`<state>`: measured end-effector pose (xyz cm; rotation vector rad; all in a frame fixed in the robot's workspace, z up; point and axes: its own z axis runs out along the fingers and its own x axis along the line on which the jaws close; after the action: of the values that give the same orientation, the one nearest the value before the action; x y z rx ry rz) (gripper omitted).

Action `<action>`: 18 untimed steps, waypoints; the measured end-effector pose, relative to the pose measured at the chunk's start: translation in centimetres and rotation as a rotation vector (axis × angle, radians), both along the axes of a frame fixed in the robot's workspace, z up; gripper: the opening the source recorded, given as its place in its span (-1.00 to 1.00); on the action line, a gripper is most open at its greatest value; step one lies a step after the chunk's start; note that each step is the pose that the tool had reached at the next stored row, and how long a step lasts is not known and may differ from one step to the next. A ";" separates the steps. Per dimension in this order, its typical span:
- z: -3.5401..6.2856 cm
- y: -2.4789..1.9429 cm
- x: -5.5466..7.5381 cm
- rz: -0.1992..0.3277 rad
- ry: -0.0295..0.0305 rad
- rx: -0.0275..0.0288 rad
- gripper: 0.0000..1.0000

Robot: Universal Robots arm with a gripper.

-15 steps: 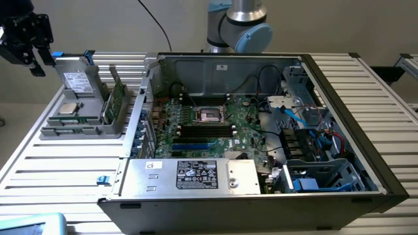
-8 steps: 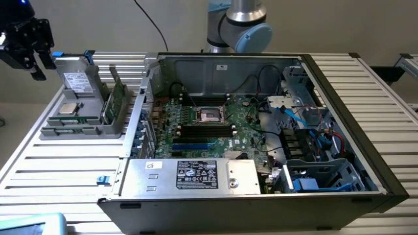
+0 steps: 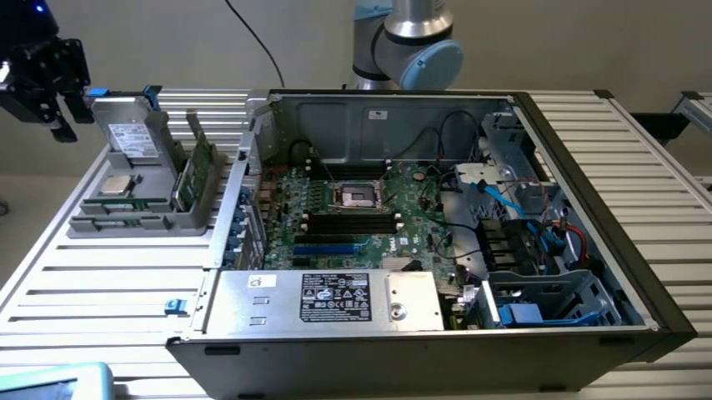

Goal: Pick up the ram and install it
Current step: 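Pick up the ram and move it above insertion slot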

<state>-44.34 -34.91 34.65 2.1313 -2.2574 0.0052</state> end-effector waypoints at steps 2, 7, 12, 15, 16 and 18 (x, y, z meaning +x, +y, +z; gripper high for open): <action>-0.18 0.00 0.0 0.004 -0.0055 -0.0006 -0.03; -1.07 -0.05 0.1 0.004 -0.0081 -0.0006 -0.03; -1.99 -0.22 0.7 0.004 -0.0083 -0.0005 -0.03; -2.53 -0.50 0.7 0.004 -0.0080 -0.0006 -0.03; -2.70 -0.71 0.7 0.004 -0.0079 -0.0007 -0.03; -3.08 -1.06 0.8 0.004 -0.0083 -0.0005 -0.03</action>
<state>-43.58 -35.96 31.57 2.1401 -2.2570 0.0148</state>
